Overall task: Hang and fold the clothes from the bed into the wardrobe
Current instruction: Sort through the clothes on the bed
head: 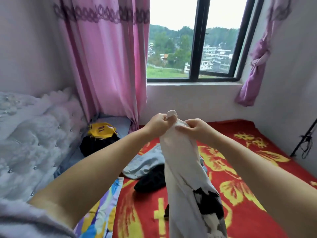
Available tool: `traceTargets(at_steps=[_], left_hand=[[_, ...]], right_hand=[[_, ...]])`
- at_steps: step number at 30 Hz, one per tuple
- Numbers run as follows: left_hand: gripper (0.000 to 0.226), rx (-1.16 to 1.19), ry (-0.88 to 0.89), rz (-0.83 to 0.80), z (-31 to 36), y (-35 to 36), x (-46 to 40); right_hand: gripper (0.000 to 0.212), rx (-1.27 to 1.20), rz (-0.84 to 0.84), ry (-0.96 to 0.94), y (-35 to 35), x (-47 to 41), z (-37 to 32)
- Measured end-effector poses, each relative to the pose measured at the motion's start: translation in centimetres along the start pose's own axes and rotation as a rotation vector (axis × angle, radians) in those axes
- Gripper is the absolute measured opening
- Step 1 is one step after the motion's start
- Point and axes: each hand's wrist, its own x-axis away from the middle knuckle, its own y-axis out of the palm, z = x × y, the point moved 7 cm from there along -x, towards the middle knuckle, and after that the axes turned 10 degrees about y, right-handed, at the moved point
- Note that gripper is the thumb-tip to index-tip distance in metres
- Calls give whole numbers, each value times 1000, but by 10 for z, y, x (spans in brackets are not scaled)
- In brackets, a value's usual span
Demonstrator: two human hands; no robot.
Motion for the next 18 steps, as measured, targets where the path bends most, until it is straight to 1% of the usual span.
traceTargets(at_steps=[2,4,7,10,11,12,13,14,15,16,17,18], left_hand=[[45,74,29,-21,19,9,-6],[37,209,30,-66,35,23,-8],[31,439,38,-99,55,46,-11],[28,590,14,-103,75,63,-16],[29,597,-6,-129,81,68,-16],[31,554,-14,-176,88,74,-16],[31,468,-2,-239,97,82,-15],[31,385,20,-307,107,91,-14],[31,336,42,-364,118,102,-12],[31,325,55,-397,129,112,-13],[29,335,70,-409,141,122,-14],[25,349,91,-405,153,130,-16]], right_hand=[[37,-114,22,13,-20,12,-1],[37,-268,14,44,-39,23,7],[42,-319,-4,47,-63,38,23],[34,-444,51,20,-96,49,35],[33,-492,96,6,-113,53,38],[30,-513,131,-12,-131,55,41],[24,-504,129,-27,-146,58,44],[18,-468,71,-42,-155,61,45],[29,-415,-29,-45,-158,63,45],[46,-372,-149,-26,-155,66,46],[57,-352,-275,-18,-147,70,45],[57,-349,-377,-30,-138,76,43]])
